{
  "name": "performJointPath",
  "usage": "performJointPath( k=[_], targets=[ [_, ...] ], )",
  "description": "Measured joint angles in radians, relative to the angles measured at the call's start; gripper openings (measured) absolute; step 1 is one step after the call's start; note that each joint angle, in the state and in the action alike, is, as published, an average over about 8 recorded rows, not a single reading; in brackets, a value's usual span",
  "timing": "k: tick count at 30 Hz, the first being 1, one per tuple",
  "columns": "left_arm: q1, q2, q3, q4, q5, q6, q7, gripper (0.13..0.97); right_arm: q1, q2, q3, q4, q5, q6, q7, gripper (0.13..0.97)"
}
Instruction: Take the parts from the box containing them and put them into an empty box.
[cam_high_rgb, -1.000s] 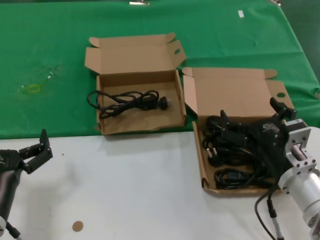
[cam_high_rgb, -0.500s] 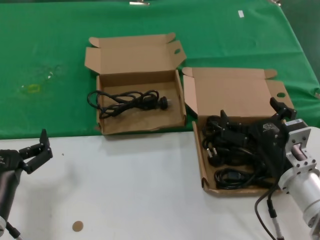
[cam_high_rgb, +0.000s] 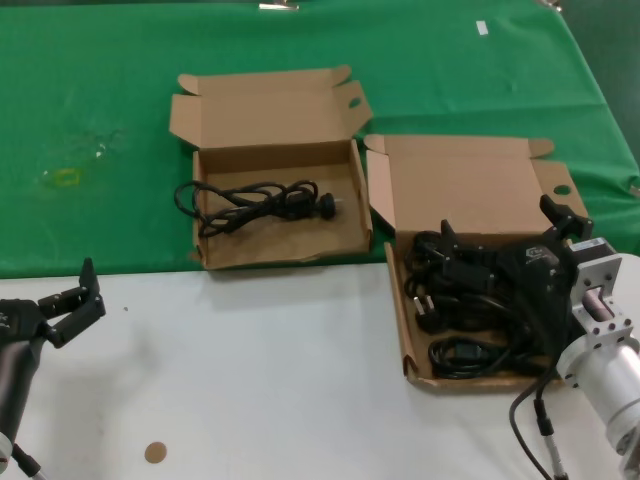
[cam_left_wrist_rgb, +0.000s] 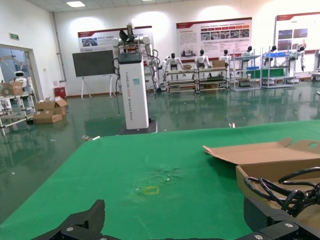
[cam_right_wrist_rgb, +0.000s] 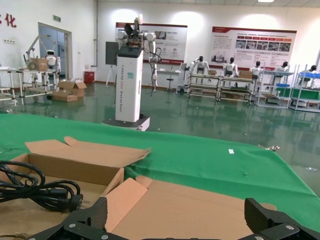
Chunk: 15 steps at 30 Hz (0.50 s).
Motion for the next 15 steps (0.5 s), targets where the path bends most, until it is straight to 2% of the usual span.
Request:
performJointPath(
  k=[15],
  targets=[
    [0.0, 0.0, 0.0, 0.0, 0.0, 0.0, 0.0, 0.966, 0.0, 0.0, 0.0, 0.0, 0.0, 0.0, 0.0, 0.966]
  ],
)
